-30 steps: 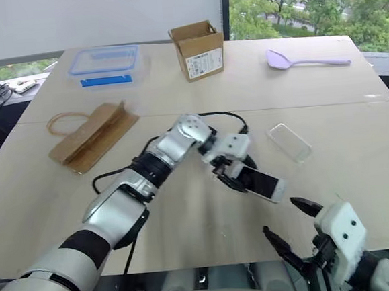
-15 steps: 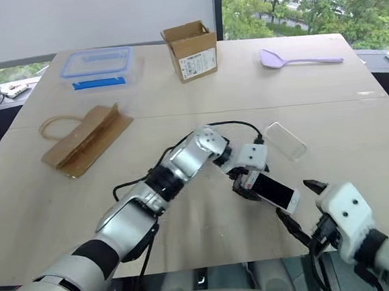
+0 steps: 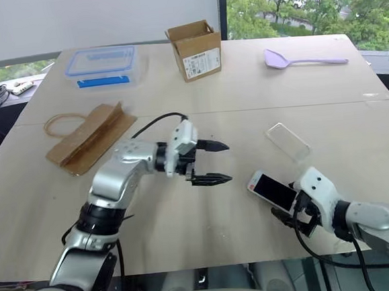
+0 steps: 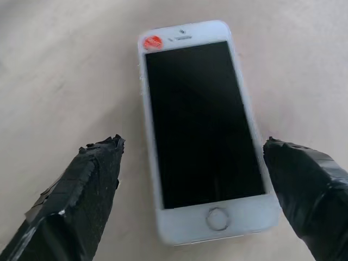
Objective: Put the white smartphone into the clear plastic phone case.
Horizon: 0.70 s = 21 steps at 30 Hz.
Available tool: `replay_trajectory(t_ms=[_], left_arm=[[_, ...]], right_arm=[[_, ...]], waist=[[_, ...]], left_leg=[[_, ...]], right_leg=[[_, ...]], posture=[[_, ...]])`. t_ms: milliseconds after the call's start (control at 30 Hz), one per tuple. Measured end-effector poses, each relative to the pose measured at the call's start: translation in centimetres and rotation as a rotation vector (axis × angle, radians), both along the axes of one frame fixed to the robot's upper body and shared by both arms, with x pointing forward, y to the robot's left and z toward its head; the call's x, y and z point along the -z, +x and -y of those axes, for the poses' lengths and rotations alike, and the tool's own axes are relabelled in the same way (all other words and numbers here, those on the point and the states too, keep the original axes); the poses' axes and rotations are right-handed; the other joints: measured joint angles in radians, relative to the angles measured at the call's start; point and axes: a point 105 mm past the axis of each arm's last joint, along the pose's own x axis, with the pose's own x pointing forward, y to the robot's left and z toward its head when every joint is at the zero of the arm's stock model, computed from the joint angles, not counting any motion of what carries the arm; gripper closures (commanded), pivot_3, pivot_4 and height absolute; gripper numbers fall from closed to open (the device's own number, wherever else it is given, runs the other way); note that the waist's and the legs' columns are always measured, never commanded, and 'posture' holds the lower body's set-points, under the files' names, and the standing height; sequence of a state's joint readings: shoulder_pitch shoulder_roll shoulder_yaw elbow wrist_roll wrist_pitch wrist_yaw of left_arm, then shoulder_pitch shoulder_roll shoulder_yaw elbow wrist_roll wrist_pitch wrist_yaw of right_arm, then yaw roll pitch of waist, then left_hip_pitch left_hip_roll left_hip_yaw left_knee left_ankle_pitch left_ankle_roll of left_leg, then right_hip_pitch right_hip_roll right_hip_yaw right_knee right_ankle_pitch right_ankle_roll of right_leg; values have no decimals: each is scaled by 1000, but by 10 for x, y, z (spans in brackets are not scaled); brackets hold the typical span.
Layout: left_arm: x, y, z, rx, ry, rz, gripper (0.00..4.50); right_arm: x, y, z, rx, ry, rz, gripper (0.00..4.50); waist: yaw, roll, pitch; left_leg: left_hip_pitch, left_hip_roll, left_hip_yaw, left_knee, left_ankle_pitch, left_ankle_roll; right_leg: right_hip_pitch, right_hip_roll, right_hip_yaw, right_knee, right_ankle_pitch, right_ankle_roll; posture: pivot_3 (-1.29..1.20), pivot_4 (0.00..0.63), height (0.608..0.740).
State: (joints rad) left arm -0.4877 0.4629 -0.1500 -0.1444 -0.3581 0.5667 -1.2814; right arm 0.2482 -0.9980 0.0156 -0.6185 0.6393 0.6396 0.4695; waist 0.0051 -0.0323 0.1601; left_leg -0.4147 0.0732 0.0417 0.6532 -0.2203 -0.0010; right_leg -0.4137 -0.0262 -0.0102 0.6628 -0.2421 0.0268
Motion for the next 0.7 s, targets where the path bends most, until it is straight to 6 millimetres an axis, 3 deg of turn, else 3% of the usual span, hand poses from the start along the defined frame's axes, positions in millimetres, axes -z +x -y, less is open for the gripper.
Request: replay_trajectory(t_ms=[100, 267, 300, 400, 467, 633, 700], left_arm=[[-7, -8, -18, 2, -26, -39, 28], [-10, -17, -33, 30, -6, -49, 28], [-10, -18, -35, 35, 3, -39, 0], [-11, -19, -36, 50, 7, -15, 0], [-11, -17, -35, 55, 7, -8, 0], [-9, 12, -14, -8, 7, 56, 0], [-2, 32, 10, -31, 37, 94, 0]], right_arm=[[2, 4, 2, -14, -27, -3, 0], [5, 6, 3, -46, -61, -33, 0], [7, 6, 3, -52, -65, -49, 532], [8, 7, 4, -54, -73, -53, 1544], [8, 7, 4, -46, -66, -49, 1577], [8, 2, 15, 74, -45, -6, 1580], [4, -12, 31, 165, -48, -10, 1592]], waist=[[1, 0, 0], [1, -2, -3], [1, -4, -4], [4, -6, -6], [6, -8, -7], [22, -8, -7], [42, -4, -8]], left_leg=[[1, 0, 0, 0, 0, 0], [2, 0, 2, 1, 0, 0], [2, 0, 2, 1, 0, 0], [2, 0, 1, 1, 0, 0], [2, 0, 1, 1, 0, 0], [0, -1, 0, 1, 0, 0], [-2, -5, -2, 2, 0, 0]], right_leg=[[0, 0, 0, 0, -1, -2], [1, 1, 3, 0, -2, -3], [1, 1, 3, 0, -1, -3], [1, 1, 3, 0, -2, -3], [1, 2, 3, 0, -2, -3], [1, 3, 4, 0, -1, -3], [2, 2, 6, 0, 0, 0]], posture=[[0, 150, 740], [0, 150, 740], [0, 150, 740], [0, 150, 740], [0, 150, 740], [0, 150, 740], [0, 150, 740]])
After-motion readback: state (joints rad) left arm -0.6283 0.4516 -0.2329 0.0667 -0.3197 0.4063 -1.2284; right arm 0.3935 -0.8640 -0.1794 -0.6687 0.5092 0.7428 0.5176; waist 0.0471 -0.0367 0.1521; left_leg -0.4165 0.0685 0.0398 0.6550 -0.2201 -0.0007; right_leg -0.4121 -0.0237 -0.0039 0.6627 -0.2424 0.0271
